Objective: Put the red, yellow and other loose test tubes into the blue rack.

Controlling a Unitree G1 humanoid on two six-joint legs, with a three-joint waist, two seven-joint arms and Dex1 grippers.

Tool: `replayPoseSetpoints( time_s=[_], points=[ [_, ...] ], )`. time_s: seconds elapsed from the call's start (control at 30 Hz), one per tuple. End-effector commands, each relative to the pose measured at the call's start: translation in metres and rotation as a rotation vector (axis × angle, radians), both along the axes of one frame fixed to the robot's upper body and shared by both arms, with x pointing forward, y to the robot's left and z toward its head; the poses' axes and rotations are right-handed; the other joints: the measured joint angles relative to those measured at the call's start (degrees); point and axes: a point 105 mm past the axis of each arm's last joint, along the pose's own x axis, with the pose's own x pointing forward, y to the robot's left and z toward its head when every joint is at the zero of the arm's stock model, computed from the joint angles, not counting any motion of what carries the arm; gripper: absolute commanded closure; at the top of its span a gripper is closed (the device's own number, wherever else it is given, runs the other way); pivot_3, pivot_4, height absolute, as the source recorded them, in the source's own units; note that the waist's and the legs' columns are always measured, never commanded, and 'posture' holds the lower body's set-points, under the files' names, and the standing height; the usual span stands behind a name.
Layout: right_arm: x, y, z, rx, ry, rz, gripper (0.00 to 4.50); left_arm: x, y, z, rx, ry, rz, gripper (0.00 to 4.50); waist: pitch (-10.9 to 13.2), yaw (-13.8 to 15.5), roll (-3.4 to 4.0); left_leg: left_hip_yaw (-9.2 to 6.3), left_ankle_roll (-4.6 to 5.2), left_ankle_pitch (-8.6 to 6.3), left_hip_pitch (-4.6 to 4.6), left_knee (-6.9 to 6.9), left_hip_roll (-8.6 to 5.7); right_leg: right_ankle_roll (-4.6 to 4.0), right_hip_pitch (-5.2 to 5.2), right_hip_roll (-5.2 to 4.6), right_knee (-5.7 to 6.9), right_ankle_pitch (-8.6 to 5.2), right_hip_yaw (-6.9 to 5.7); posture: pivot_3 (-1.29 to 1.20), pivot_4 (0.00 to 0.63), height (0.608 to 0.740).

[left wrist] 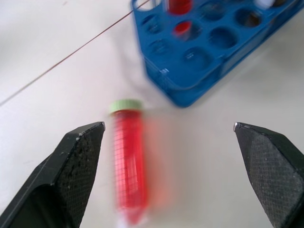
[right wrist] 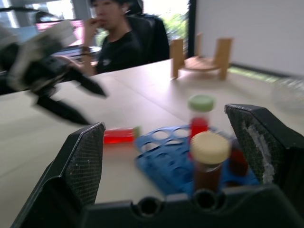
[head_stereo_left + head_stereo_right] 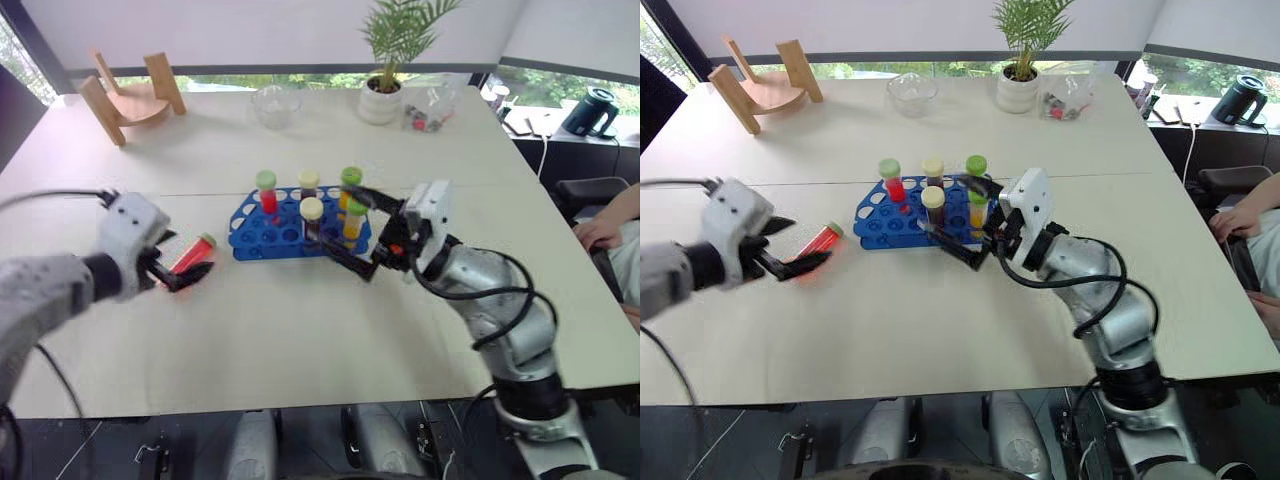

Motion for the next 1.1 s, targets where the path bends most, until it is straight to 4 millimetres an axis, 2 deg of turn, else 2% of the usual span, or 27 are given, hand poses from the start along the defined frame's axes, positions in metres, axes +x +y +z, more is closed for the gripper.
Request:
replayPoseSetpoints(
  time_s=[0.03, 0.1, 0.23, 0.4, 0.53, 0.77, 0.97, 1.1],
  points=[
    [-0.044, 0.005, -0.007, -0.128, 0.142, 0.293, 0.04, 0.013, 0.017, 0.01, 0.05, 0.103, 0.042, 0.0, 0.03, 0.01, 0.06, 0.02, 0.02, -0.01, 0.01, -0.02, -0.01, 0.01, 0.01, -0.01, -0.02, -0.01, 0.0, 0.0, 0.15, 0.74],
    [-0.057, 0.002, -0.018, -0.208, 0.204, 0.374, 0.04, 0.03, 0.02, 0.014, 0.068, 0.142, 0.027, 0.0, 0.04, 0.17, 0.08, 0.04, 0.08, -0.05, -0.03, -0.07, -0.04, 0.08, -0.04, -0.02, -0.07, -0.03, 0.0, 0.0, 0.15, 0.74],
    [-0.063, 0.008, -0.034, -0.255, 0.239, 0.401, 0.04, 0.068, 0.032, 0.001, 0.112, 0.281, 0.036, 0.0, 0.04, 0.27, 0.07, 0.02, 0.11, -0.06, -0.17, -0.01, -0.07, 0.11, -0.16, 0.02, -0.02, -0.03, -0.05, 0.0, 0.15, 0.74],
    [-0.062, 0.017, -0.035, -0.226, 0.229, 0.373, 0.04, 0.096, 0.035, -0.016, 0.1, 0.435, 0.073, 0.0, 0.06, 0.05, -0.01, 0.06, 0.13, -0.06, -0.52, 0.12, -0.06, 0.27, -0.49, 0.02, 0.02, 0.06, -0.02, 0.0, 0.15, 0.74],
    [-0.061, 0.021, -0.035, -0.202, 0.229, 0.339, 0.04, 0.103, 0.028, -0.026, 0.087, 0.505, 0.069, 0.0, 0.05, 0.03, -0.02, -0.01, 0.14, -0.05, -1.19, 0.24, -0.06, 0.31, -1.12, 0.01, 0.16, 0.09, -0.06, 0.0, 0.15, 0.74],
    [-0.054, 0.02, -0.041, -0.183, 0.234, 0.25, 0.04, 0.097, 0.014, -0.051, 0.117, 0.652, 0.001, 0.0, 0.05, 0.13, -0.01, -0.04, 0.17, -0.07, -1.18, 0.26, -0.07, 0.31, -1.09, -0.02, 0.22, 0.09, -0.1, 0.0, 0.15, 0.74],
    [-0.051, 0.02, -0.044, -0.176, 0.236, 0.217, 0.04, 0.101, 0.012, -0.04, 0.105, 0.616, -0.01, 0.0, 0.04, 0.04, -0.02, -0.07, 0.17, -0.07, -1.15, 0.33, -0.07, 0.32, -1.06, -0.01, 0.31, 0.09, -0.09, 0.0, 0.15, 0.74],
    [-0.047, 0.02, -0.045, -0.172, 0.231, 0.203, 0.04, 0.094, 0.012, -0.039, 0.102, 0.659, -0.031, 0.0, 0.04, 0.05, -0.03, -0.1, 0.17, -0.07, -1.16, 0.33, -0.07, 0.31, -1.07, -0.01, 0.33, 0.09, -0.11, 0.0, 0.15, 0.74]
  ],
)
